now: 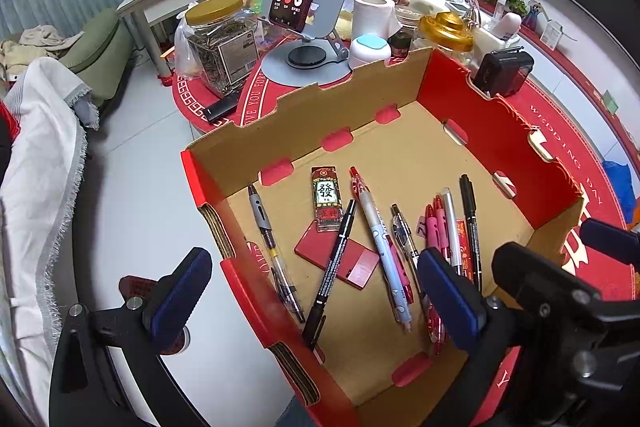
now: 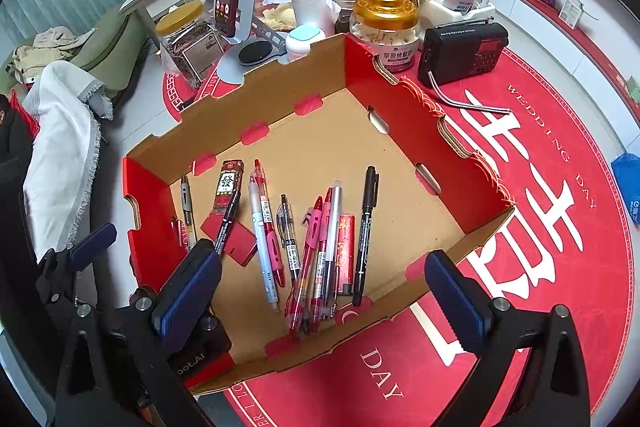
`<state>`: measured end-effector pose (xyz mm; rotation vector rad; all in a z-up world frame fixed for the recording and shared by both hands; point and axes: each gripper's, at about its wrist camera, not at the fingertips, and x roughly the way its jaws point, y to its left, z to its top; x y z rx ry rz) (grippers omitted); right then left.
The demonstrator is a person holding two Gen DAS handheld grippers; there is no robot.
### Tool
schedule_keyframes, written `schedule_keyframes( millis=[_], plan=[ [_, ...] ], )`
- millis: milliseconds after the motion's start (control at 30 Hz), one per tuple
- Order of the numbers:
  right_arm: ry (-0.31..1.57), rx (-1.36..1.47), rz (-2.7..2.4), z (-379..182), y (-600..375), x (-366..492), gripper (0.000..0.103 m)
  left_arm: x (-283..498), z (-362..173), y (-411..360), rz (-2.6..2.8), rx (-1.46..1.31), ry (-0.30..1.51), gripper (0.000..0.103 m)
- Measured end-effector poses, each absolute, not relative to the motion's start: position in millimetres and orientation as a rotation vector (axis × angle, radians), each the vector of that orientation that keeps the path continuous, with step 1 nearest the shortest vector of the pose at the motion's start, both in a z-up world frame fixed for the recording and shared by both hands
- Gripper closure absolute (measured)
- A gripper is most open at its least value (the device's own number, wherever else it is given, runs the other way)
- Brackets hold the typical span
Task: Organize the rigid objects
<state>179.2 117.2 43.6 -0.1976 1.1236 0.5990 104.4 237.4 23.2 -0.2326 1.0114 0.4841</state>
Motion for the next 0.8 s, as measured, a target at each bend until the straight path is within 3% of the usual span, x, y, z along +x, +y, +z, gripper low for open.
schedule_keyframes(
  millis=[800],
  plan=[
    [1.124, -0.207, 0.603, 43.2, 120.0, 179.1, 0.001, 103.2, 21.2, 238.5, 0.478, -0.232, 1.001, 0.000]
  ],
)
